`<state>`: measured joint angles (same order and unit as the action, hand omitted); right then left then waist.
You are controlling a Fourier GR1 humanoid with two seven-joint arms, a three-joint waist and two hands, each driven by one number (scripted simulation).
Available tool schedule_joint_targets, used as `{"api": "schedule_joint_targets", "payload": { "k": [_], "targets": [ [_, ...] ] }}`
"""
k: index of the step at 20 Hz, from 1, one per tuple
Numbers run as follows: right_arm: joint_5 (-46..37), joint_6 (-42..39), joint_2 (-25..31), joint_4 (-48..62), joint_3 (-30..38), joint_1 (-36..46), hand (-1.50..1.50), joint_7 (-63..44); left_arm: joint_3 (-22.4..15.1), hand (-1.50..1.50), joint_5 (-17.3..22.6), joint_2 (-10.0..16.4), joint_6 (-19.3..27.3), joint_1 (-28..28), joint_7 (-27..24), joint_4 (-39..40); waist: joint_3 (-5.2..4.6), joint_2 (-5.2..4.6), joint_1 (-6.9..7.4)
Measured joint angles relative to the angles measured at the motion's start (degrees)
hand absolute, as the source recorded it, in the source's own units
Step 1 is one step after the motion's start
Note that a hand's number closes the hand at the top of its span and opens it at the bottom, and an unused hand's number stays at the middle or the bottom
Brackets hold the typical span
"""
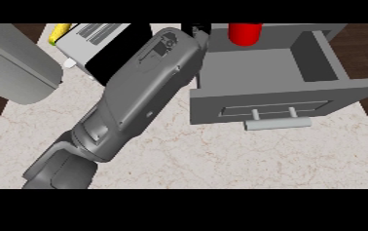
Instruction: Pick up the can, place it into the drawer and close the drawer
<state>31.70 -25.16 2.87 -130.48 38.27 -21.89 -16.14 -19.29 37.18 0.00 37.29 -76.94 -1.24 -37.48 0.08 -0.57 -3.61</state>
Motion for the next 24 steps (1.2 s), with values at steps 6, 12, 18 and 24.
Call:
{"api": "schedule_joint_targets", "payload": {
  "k": [6,12,18,24],
  "targets": [
    [-1.10,-0.22,-1.28,-0.55,-0.96,0.28,-1.50,-0.22,-2.70,1.50,4.12,0.01,0.31,-2.67,-1.63,5.02,0.01,-0.10,-0.15],
    [-1.56,0.35,-1.67,-2.13,-1.89,0.74,-1.50,-1.22,-6.90,-1.50,7.68,-0.01,0.75,-2.64,-3.75,8.57,0.02,-0.34,-1.01],
    [-2.49,0.40,-2.12,-1.61,-2.39,1.53,-1.50,-1.07,-10.70,-1.50,10.74,0.01,3.65,-3.41,-4.13,10.26,0.05,-0.42,-1.42],
    [-2.18,-0.07,-0.69,-0.53,-1.60,2.42,-1.50,-1.16,-13.77,-1.50,13.80,0.00,6.73,-2.72,-5.44,10.50,0.04,-0.50,-1.78]
  ]
}}
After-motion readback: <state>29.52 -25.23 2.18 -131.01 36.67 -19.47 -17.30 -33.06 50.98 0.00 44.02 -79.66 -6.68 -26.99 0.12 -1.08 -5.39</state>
